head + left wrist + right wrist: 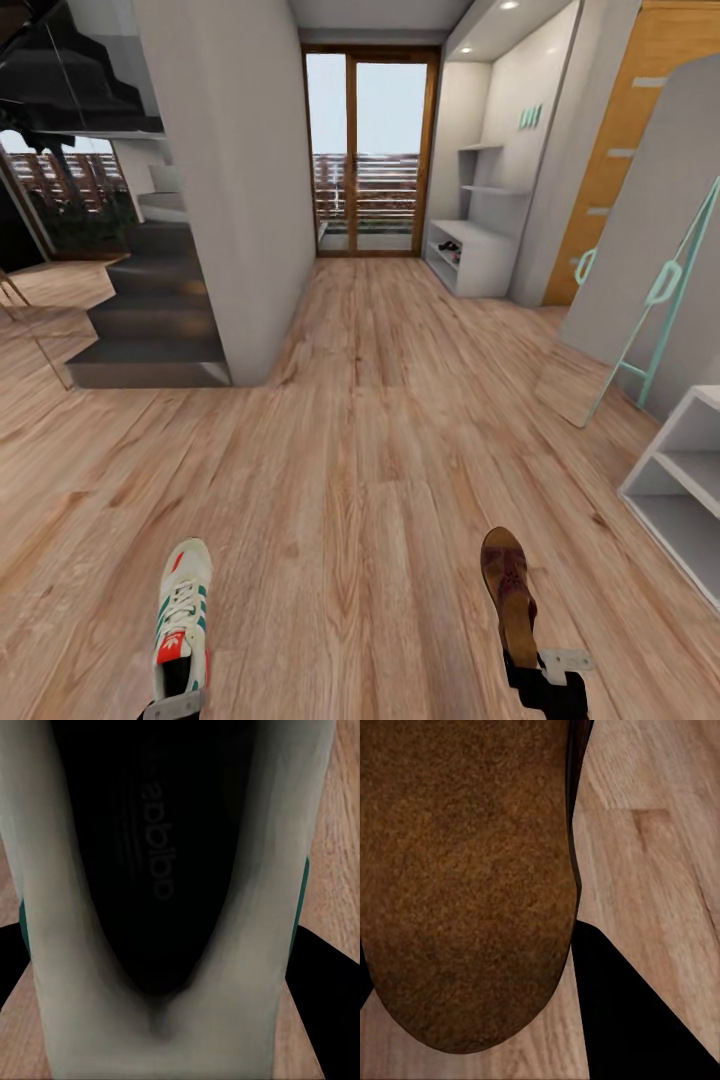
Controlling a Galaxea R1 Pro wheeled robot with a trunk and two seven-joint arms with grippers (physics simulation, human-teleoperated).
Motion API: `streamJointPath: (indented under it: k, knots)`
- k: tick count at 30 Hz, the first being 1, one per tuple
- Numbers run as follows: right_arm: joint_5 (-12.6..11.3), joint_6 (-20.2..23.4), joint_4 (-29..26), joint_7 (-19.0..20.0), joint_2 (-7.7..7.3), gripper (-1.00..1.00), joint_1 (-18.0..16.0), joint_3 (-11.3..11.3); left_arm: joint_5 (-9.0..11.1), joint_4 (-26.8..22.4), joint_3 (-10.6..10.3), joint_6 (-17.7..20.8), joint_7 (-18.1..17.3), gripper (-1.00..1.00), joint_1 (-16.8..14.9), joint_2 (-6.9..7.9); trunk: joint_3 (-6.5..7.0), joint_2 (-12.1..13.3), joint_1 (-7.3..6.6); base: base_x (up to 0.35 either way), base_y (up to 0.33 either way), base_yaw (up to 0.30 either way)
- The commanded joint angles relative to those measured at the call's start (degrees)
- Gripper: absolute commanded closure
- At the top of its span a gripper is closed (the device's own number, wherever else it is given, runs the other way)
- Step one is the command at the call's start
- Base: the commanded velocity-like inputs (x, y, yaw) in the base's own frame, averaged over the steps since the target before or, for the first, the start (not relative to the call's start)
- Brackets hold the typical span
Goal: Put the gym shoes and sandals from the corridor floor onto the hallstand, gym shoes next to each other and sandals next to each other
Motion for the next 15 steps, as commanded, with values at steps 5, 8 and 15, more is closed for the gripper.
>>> streamJointPath:
  k: [5, 8, 15]
  knots:
    - [0.2, -0.2, 0.1, 0.3, 0.01, 1.00, 0.0, -0.5, -0.5, 0.0, 0.5, -0.2, -0.4, 1.00, -0.1, -0.06, -0.05, 0.0, 0.02, 0.339, 0.000, 0.000]
    - [0.2, -0.2, 0.0, 0.3, 0.01, 1.00, 0.0, -0.5, -0.5, 0.0, 0.5, -0.2, -0.4, 1.00, -0.1, -0.05, -0.05, 0.0, 0.02, 0.339, 0.000, 0.000]
    - [0.2, -0.2, 0.1, 0.3, 0.01, 1.00, 0.0, -0.5, -0.5, 0.0, 0.6, -0.2, -0.4, 1.00, 0.0, -0.05, -0.05, 0.0, 0.02, 0.339, 0.000, 0.000]
